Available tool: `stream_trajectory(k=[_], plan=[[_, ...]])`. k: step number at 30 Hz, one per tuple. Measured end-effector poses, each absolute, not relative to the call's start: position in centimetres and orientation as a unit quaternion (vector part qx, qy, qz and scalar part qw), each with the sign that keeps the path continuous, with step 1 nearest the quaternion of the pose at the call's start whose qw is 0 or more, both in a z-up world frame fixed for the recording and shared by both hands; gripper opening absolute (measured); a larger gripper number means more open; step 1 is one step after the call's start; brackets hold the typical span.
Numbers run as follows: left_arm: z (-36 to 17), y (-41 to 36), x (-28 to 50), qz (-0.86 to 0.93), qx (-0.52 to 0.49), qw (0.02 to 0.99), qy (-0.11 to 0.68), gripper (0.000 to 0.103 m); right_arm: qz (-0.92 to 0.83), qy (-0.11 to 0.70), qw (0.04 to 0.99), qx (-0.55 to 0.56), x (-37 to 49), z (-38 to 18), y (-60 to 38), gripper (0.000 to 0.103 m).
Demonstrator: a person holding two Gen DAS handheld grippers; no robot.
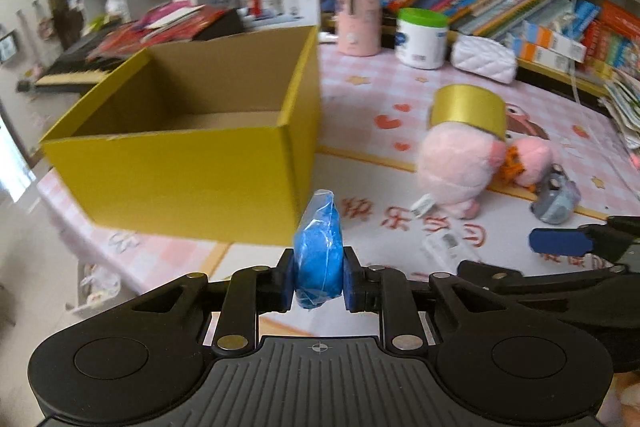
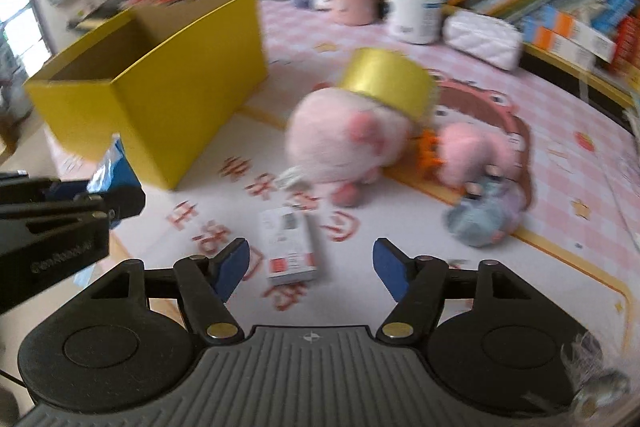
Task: Organize objects
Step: 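Grasp the small white red-labelled box with right tool while left tool holds the blue packet, then carry the blue packet and white box over the yellow box with both tools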
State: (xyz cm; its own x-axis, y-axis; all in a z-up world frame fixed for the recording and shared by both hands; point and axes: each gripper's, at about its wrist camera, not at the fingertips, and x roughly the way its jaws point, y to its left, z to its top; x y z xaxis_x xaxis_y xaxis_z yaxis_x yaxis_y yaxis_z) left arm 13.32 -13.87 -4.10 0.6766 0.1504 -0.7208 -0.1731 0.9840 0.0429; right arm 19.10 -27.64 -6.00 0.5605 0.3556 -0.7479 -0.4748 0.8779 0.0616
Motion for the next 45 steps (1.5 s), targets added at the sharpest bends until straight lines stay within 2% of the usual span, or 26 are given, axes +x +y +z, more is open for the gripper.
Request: stream_trajectory(k=[3, 8, 10, 13, 14, 15, 20, 29, 38, 45], plan=[[-3.9, -13.1, 12.5, 0.102, -0.019, 0.915, 0.39, 0.021, 0.251, 0.406, 0.873, -0.105, 19.3, -6.9, -26.1, 0.056], [-4.0, -12.5, 11.7, 0.105, -0.027, 0.913, 0.393, 0.021, 0.239, 0.421, 0.867, -0.113, 20.7, -8.1, -24.9, 0.055], [-4.0, -12.4, 11.5, 0.103, -0.028, 0.912, 0.396, 0.021, 0.234, 0.428, 0.866, -0.113, 21.1, -8.6, -24.8, 0.051], [-4.0, -12.4, 11.4, 0.099, -0.028, 0.912, 0.396, 0.021, 0.232, 0.433, 0.865, -0.106, 21.4, -9.0, -24.9, 0.04], [-4.0, -12.3, 11.4, 0.098, -0.028, 0.912, 0.396, 0.021, 0.232, 0.431, 0.865, -0.108, 21.4, -9.0, -24.8, 0.032], [-4.0, -12.3, 11.3, 0.097, -0.027, 0.913, 0.396, 0.021, 0.234, 0.43, 0.866, -0.107, 21.3, -9.0, -24.8, 0.029], [-3.9, -12.1, 11.3, 0.091, -0.026, 0.916, 0.39, 0.021, 0.216, 0.428, 0.871, -0.102, 20.8, -8.5, -24.9, 0.028], [-3.2, -10.5, 10.8, 0.078, -0.014, 0.924, 0.373, 0.021, 0.153, 0.383, 0.908, -0.072, 17.4, -4.4, -24.7, 0.028], [-2.3, -5.8, 8.1, 0.073, -0.011, 0.932, 0.354, 0.021, 0.117, 0.355, 0.925, -0.063, 12.6, -1.5, -19.9, 0.028], [-2.1, -1.3, 5.4, 0.076, -0.018, 0.933, 0.352, 0.021, 0.103, 0.343, 0.93, -0.085, 8.7, -1.3, -14.9, 0.028]])
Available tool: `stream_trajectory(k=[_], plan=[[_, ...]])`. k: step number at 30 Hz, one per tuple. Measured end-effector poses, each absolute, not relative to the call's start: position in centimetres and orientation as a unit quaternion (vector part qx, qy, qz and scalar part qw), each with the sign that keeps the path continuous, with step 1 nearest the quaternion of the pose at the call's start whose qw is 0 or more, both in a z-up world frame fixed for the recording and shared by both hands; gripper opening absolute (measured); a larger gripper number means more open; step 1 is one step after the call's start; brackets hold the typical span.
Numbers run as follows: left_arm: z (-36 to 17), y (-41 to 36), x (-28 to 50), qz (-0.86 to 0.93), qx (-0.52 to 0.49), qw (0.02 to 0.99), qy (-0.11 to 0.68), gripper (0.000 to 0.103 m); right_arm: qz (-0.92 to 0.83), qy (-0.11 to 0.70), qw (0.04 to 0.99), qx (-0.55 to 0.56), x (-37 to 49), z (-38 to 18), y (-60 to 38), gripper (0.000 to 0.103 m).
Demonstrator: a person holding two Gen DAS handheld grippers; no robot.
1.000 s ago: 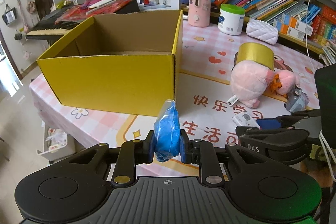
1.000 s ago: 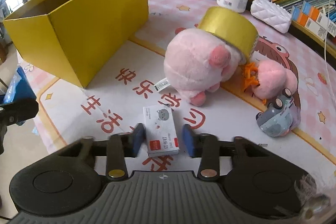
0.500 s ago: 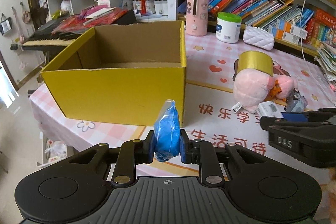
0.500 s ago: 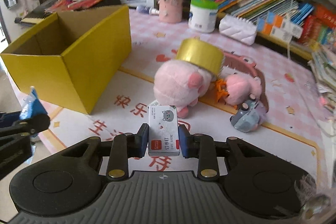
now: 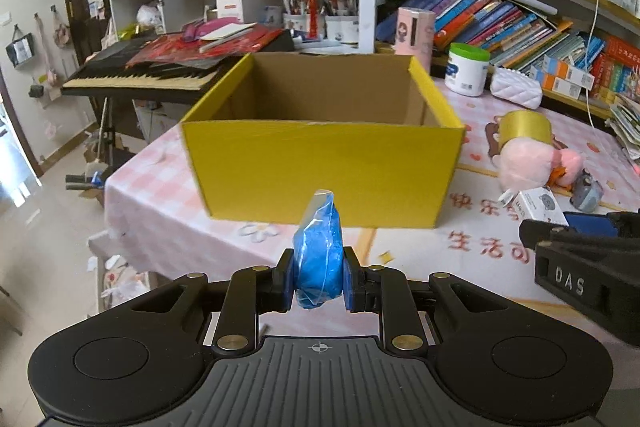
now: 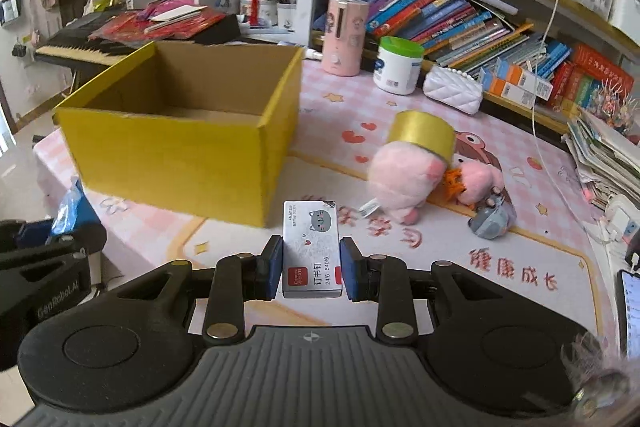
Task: Organize objects
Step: 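Carry the blue packet and white box over the yellow box with both tools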
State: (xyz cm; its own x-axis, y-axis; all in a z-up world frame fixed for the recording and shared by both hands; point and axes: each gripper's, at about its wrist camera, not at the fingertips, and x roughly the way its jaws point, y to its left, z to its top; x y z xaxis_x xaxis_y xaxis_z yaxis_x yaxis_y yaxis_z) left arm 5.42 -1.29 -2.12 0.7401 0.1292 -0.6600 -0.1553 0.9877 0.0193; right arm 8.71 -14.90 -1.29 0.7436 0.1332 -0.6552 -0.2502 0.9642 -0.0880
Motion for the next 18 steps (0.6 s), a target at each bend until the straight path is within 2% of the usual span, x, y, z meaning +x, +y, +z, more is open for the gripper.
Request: stream_trajectory(k=[18], plan=[[-2.4, 5.8, 0.7, 0.06, 0.0, 0.936, 0.348, 0.021, 0.076, 0.352, 0.929, -0.085, 2.4, -2.5, -7.4, 0.028]])
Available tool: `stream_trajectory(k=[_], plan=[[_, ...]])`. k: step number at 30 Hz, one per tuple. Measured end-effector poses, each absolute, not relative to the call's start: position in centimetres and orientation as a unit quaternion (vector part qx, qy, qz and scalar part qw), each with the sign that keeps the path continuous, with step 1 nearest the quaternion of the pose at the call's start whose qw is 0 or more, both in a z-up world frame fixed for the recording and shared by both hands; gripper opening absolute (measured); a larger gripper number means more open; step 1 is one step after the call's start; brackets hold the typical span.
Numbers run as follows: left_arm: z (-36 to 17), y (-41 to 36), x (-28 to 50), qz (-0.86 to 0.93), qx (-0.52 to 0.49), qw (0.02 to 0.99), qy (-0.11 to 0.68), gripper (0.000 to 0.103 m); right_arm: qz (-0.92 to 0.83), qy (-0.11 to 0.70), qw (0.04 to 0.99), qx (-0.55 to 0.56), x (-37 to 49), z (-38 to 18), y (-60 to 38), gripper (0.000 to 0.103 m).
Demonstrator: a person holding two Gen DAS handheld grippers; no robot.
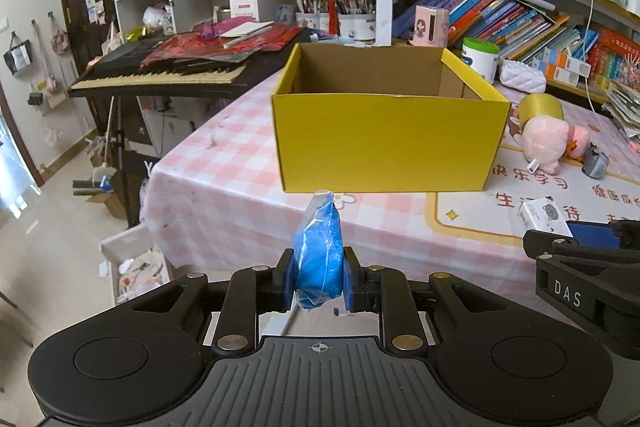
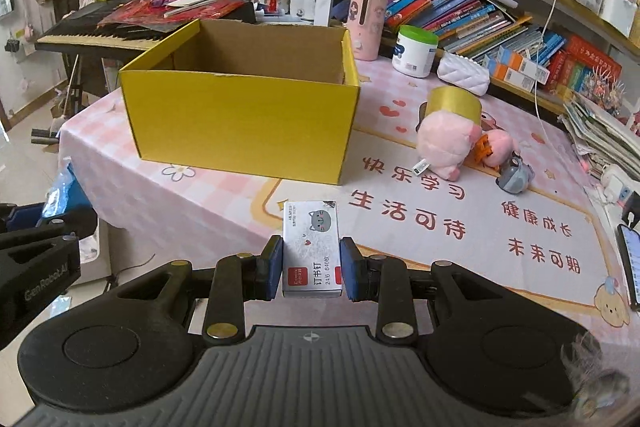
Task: Organize objects
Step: 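Carry the blue packet and white box over the yellow box with both tools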
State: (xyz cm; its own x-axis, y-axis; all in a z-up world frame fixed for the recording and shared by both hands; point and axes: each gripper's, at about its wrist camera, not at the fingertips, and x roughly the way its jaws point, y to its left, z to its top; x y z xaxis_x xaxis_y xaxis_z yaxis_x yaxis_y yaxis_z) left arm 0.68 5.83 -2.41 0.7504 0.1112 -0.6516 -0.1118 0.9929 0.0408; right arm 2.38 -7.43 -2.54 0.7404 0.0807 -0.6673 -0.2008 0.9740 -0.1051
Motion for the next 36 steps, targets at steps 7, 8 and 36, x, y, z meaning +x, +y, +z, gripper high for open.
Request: stream_trajectory(k=[7, 8, 36], plan=[[-2.1, 7.6, -0.4, 0.064, -0.002, 0.938, 0.34, 0.021, 0.078, 0.346, 0.929, -0.101, 1.5, -2.2, -5.5, 0.028], [-2.1, 7.8, -0.5, 0.065, -0.003, 0.938, 0.34, 0.021, 0.08, 0.345, 0.93, -0.103, 1.4, -2.1, -5.3, 0.028], [0.6, 8.6, 0.5, 0.087, 0.01, 0.955, 0.284, 0.021, 0.12, 0.293, 0.942, -0.106, 2.9, -0.1, -3.6, 0.028]])
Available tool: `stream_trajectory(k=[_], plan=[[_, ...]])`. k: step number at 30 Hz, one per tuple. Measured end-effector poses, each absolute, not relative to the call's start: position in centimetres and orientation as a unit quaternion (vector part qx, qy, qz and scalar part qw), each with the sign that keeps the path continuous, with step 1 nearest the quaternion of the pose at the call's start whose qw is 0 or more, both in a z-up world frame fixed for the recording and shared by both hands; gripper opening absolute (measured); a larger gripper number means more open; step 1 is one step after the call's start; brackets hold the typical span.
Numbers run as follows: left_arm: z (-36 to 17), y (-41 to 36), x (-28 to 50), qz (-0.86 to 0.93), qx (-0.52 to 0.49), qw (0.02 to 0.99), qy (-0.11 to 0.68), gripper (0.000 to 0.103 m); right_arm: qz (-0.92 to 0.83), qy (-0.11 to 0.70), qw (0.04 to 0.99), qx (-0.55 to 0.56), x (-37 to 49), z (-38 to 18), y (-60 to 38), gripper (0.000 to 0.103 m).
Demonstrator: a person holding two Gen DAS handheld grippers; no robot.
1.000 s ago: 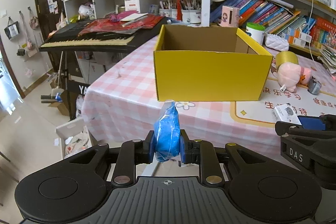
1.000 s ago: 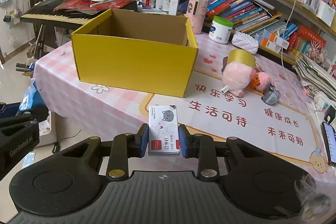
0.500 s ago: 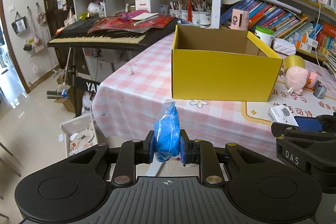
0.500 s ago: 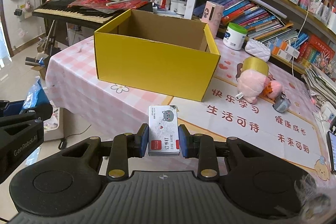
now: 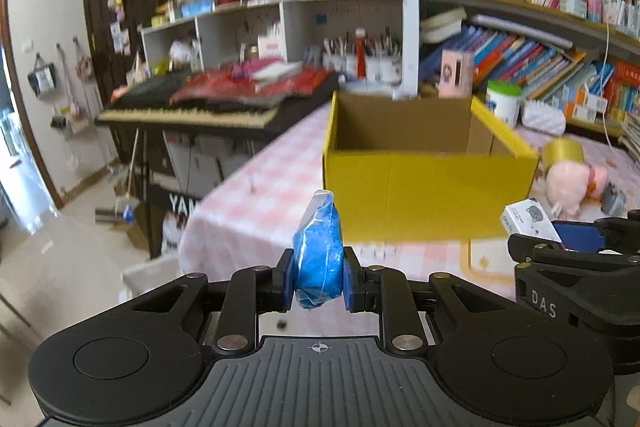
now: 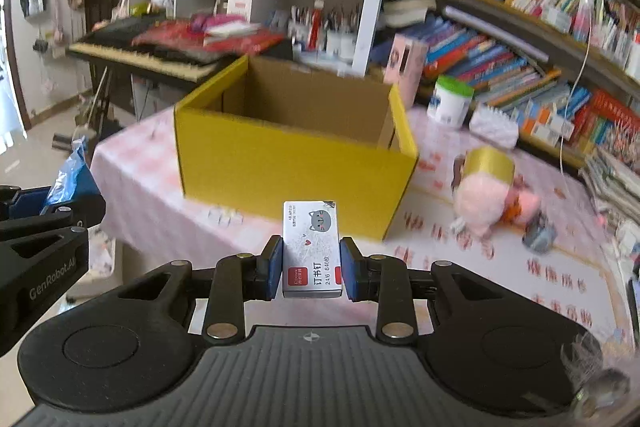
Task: Organize objects
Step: 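Carry the blue packet and white box over the yellow box with both tools, then open left tool to drop the packet while right tool releases the white box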
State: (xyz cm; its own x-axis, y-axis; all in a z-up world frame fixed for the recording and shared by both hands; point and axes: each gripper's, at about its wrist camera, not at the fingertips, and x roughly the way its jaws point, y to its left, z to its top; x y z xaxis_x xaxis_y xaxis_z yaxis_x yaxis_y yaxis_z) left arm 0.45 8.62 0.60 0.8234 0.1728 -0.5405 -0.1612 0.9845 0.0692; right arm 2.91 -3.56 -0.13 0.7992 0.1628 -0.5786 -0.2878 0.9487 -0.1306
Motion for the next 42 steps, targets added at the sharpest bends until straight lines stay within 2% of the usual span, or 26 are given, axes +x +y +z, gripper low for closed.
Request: stream_trajectory(k=[10, 18, 27, 42], plan=[[3.6, 7.0, 6.7, 0.089, 0.026, 0.969, 0.228, 0.021, 0.123, 0.243, 0.957, -0.096, 9.4, 3.2, -4.3, 0.028], [4.0, 5.3, 12.0, 0.089, 0.027, 0.972, 0.217, 0.021, 0.141, 0.237, 0.957, -0.093, 15.4, 4.1, -5.7, 0.028], [2.8, 4.3, 16.7, 0.094, 0.031, 0.964, 0.246, 0.021, 0.184, 0.272, 0.939, -0.098, 21.2, 2.7, -6.1, 0.028], [-0.9, 4.6, 20.8, 0.102, 0.014, 0.935, 0.339, 0.021, 0.264, 0.343, 0.885, -0.173, 26.7, -0.9, -4.8, 0.028]])
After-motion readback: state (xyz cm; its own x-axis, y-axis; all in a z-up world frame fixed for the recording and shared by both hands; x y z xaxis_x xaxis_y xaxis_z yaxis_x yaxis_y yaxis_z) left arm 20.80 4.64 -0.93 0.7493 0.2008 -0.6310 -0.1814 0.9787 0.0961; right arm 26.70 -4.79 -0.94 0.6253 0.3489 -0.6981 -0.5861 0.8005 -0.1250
